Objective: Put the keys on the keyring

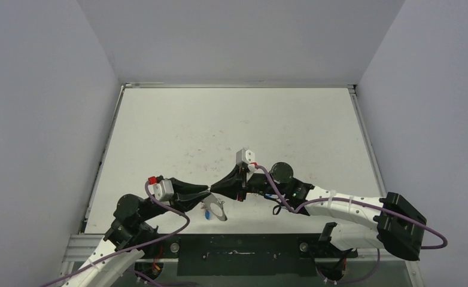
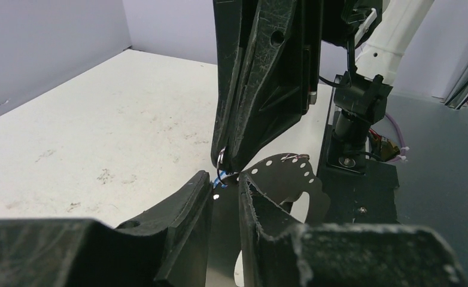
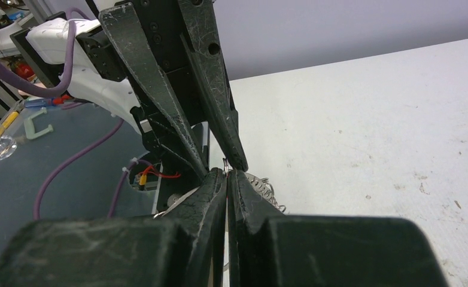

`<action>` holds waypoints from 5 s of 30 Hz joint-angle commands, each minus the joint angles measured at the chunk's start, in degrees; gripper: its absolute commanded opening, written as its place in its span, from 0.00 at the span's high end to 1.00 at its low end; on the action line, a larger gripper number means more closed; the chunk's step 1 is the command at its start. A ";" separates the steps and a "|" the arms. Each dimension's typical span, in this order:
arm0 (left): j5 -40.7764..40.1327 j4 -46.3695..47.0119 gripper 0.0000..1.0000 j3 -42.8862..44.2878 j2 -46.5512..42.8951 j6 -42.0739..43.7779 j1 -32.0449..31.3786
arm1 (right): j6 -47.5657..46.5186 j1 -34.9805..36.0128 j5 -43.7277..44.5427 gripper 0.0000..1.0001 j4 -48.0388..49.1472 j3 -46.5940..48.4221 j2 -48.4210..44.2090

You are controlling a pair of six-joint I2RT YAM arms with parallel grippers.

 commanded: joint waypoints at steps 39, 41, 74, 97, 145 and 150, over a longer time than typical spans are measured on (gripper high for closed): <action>4.00 -24.29 1.00 17.34 10.75 11.84 -0.24 | -27.17 0.26 -4.74 0.64 -32.39 14.53 -2.61; 5.22 -24.93 1.00 18.17 12.19 12.36 -0.21 | -30.96 0.28 -6.26 0.64 -37.34 16.82 -1.33; 10.11 -22.03 1.00 17.25 15.44 10.56 -0.24 | -36.77 0.52 -10.83 0.70 -43.10 22.48 3.22; 2.28 -24.63 0.75 17.52 11.01 11.45 -0.21 | -24.34 0.57 -7.56 1.00 -29.40 17.48 2.58; 2.50 -3.33 1.00 4.37 1.76 2.50 -0.24 | -4.66 1.02 -1.60 1.00 -0.13 3.11 -2.07; 1.07 -6.76 1.00 5.85 1.42 3.29 -0.19 | -7.10 0.97 -0.49 0.88 -4.36 3.69 -3.25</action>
